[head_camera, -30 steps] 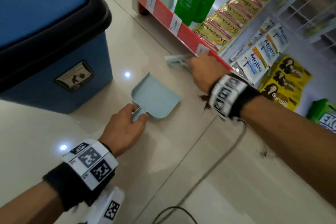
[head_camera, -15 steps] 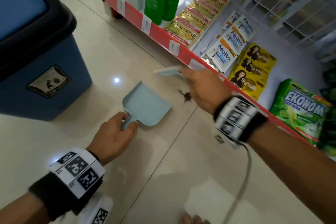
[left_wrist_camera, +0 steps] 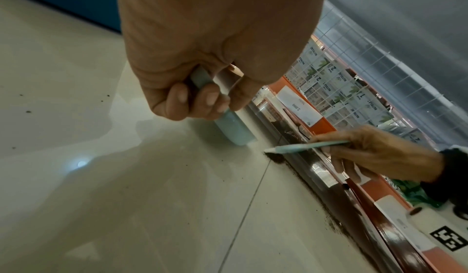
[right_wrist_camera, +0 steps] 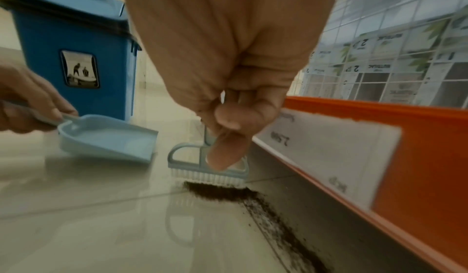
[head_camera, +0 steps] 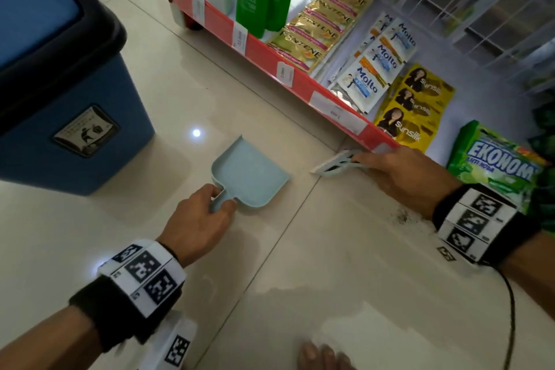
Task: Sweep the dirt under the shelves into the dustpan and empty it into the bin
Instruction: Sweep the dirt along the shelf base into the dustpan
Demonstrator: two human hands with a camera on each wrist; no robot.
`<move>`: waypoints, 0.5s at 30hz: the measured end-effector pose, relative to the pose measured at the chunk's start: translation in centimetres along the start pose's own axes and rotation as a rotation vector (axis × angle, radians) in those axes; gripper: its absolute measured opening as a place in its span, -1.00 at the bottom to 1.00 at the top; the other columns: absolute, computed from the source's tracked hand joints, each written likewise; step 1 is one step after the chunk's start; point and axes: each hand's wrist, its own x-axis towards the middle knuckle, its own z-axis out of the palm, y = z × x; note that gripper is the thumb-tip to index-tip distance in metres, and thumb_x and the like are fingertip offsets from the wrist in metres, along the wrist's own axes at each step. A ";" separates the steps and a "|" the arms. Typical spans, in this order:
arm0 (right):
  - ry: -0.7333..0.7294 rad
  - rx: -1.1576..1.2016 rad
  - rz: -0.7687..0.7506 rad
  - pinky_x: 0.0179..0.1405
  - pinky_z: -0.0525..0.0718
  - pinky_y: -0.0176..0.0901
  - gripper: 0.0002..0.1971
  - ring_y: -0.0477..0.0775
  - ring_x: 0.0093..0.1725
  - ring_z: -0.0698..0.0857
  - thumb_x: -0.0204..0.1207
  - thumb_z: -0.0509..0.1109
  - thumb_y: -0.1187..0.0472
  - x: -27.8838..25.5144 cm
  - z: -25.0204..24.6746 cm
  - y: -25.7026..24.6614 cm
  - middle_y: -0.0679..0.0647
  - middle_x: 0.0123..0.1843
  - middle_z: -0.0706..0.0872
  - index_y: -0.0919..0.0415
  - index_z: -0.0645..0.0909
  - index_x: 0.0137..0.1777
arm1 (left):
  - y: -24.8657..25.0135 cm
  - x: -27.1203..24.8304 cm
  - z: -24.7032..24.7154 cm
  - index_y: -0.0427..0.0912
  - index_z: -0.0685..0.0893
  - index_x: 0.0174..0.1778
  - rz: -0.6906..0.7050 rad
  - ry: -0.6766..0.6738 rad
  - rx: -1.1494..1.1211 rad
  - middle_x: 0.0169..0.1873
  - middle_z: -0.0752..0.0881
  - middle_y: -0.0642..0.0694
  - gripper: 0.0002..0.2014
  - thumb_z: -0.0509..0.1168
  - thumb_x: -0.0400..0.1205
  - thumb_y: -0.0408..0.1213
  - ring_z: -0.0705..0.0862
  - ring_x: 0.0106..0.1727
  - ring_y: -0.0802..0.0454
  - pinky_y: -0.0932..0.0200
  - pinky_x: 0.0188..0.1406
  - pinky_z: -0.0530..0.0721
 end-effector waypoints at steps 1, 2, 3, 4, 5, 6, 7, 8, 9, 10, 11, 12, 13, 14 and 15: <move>0.038 0.032 -0.016 -0.16 0.71 0.04 -0.63 0.32 -0.09 0.72 0.71 0.24 0.23 -0.1 -0.3 -0.3 0.26 -0.01 0.74 -0.01 0.56 0.48 | 0.2 0.0 0.1 -0.12 0.58 0.08 0.002 -0.008 0.009 -0.22 0.69 -0.01 -0.78 0.21 0.73 -0.04 0.64 -0.24 0.09 0.19 -0.32 0.52; 0.086 0.060 -0.047 -0.14 0.73 0.10 -0.62 0.34 -0.08 0.73 0.70 0.24 0.25 0.1 -0.5 -1.0 0.27 -0.01 0.75 0.02 0.55 0.48 | 0.5 0.0 0.3 -0.13 0.58 0.10 0.005 -0.016 0.017 -0.22 0.68 -0.01 -0.77 0.21 0.73 -0.04 0.63 -0.24 0.08 0.17 -0.31 0.52; 0.138 0.073 -0.083 -0.07 0.76 0.14 -0.62 0.36 -0.02 0.74 0.69 0.23 0.27 0.6 -0.7 -1.7 0.28 0.05 0.76 0.05 0.54 0.48 | 0.7 0.0 0.4 -0.16 0.59 0.10 0.008 -0.023 0.023 -0.22 0.68 -0.03 -0.76 0.21 0.73 -0.05 0.62 -0.25 0.06 0.15 -0.30 0.53; 0.187 0.076 -0.108 0.01 0.77 0.16 -0.61 0.36 0.05 0.73 0.68 0.20 0.28 1.4 -0.7 -2.6 0.29 0.13 0.75 0.07 0.53 0.47 | 1.0 0.0 0.6 -0.18 0.59 0.10 0.012 -0.028 0.031 -0.22 0.67 -0.06 -0.75 0.21 0.74 -0.06 0.61 -0.25 0.04 0.13 -0.29 0.52; 0.227 0.076 -0.110 0.03 0.78 0.15 -0.61 0.35 0.07 0.73 0.67 0.18 0.28 2.5 -0.6 -3.4 0.29 0.15 0.75 0.09 0.52 0.47 | 1.2 0.0 0.7 -0.20 0.60 0.10 0.016 -0.032 0.040 -0.22 0.68 -0.08 -0.75 0.21 0.74 -0.07 0.61 -0.26 0.02 0.12 -0.29 0.52; 0.247 0.070 -0.090 -0.04 0.77 0.11 -0.60 0.33 0.01 0.74 0.68 0.17 0.29 3.6 -0.4 -4.0 0.28 0.09 0.75 0.07 0.51 0.48 | 1.5 0.0 0.9 -0.20 0.60 0.11 0.020 -0.036 0.047 -0.21 0.68 -0.10 -0.74 0.21 0.74 -0.07 0.61 -0.25 0.01 0.12 -0.28 0.52; 0.239 0.054 -0.059 -0.12 0.75 0.03 -0.60 0.31 -0.06 0.74 0.70 0.16 0.30 4.8 0.0 -4.5 0.25 0.01 0.75 0.05 0.49 0.50 | 1.6 -0.1 1.0 -0.20 0.60 0.11 0.021 -0.040 0.052 -0.20 0.69 -0.11 -0.74 0.21 0.74 -0.07 0.61 -0.25 0.00 0.11 -0.28 0.52; 0.208 0.025 -0.033 -0.20 0.70 -0.06 -0.59 0.27 -0.11 0.73 0.72 0.16 0.30 5.7 0.4 -4.8 0.21 -0.05 0.74 0.03 0.47 0.53 | 1.8 -0.2 1.1 -0.20 0.60 0.12 0.020 -0.042 0.056 -0.19 0.70 -0.12 -0.74 0.21 0.74 -0.07 0.62 -0.24 -0.01 0.11 -0.27 0.53; 0.164 0.001 -0.020 -0.26 0.63 -0.13 -0.57 0.24 -0.14 0.73 0.72 0.17 0.31 6.2 0.6 -4.8 0.18 -0.09 0.72 0.01 0.45 0.55 | 1.8 -0.3 1.1 -0.20 0.60 0.13 0.016 -0.042 0.061 -0.18 0.71 -0.12 -0.74 0.21 0.74 -0.07 0.63 -0.23 -0.02 0.11 -0.28 0.52; 0.114 -0.003 -0.021 -0.26 0.62 -0.14 -0.54 0.22 -0.14 0.74 0.72 0.19 0.32 6.2 0.7 -4.7 0.16 -0.09 0.71 -0.02 0.44 0.57 | 1.8 -0.5 1.1 -0.19 0.60 0.13 0.010 -0.043 0.066 -0.18 0.71 -0.12 -0.75 0.21 0.74 -0.07 0.63 -0.24 -0.01 0.12 -0.30 0.51; 0.066 0.011 -0.028 -0.20 0.68 -0.11 -0.53 0.20 -0.12 0.75 0.72 0.20 0.32 5.8 0.8 -4.2 0.17 -0.03 0.75 -0.05 0.44 0.58 | 1.7 -0.7 1.1 -0.19 0.60 0.13 0.005 -0.045 0.069 -0.20 0.70 -0.10 -0.75 0.21 0.73 -0.07 0.63 -0.25 0.01 0.14 -0.32 0.50; 0.029 0.029 -0.036 -0.07 0.73 -0.05 -0.52 0.20 -0.08 0.76 0.71 0.21 0.31 5.0 0.8 -3.5 0.19 0.06 0.77 -0.07 0.44 0.59 | 1.6 -0.9 1.1 -0.18 0.60 0.12 0.003 -0.045 0.069 -0.22 0.69 -0.07 -0.75 0.22 0.73 -0.06 0.62 -0.27 0.04 0.15 -0.35 0.48; 0.008 0.033 -0.037 0.04 0.73 0.00 -0.50 0.22 -0.02 0.77 0.70 0.21 0.31 4.0 0.8 -2.6 0.22 0.14 0.78 -0.10 0.46 0.58 | 1.4 -1.0 1.0 -0.18 0.60 0.11 0.000 -0.043 0.072 -0.24 0.68 -0.04 -0.75 0.22 0.73 -0.06 0.61 -0.29 0.07 0.18 -0.37 0.46; -0.009 0.018 -0.024 0.09 0.71 0.04 -0.48 0.25 0.03 0.76 0.68 0.20 0.33 2.8 0.8 -1.7 0.24 0.18 0.77 -0.14 0.47 0.57 | 1.1 -1.2 0.9 -0.17 0.60 0.09 -0.003 -0.040 0.078 -0.26 0.67 -0.02 -0.76 0.23 0.73 -0.05 0.61 -0.30 0.09 0.19 -0.38 0.44; -0.028 -0.006 0.000 0.08 0.69 0.04 -0.46 0.27 0.03 0.74 0.67 0.17 0.35 1.5 0.9 -0.7 0.26 0.16 0.77 -0.16 0.47 0.56 | 0.8 -1.3 0.8 -0.16 0.61 0.07 -0.009 -0.036 0.084 -0.27 0.67 0.00 -0.76 0.23 0.72 -0.05 0.61 -0.30 0.10 0.20 -0.39 0.44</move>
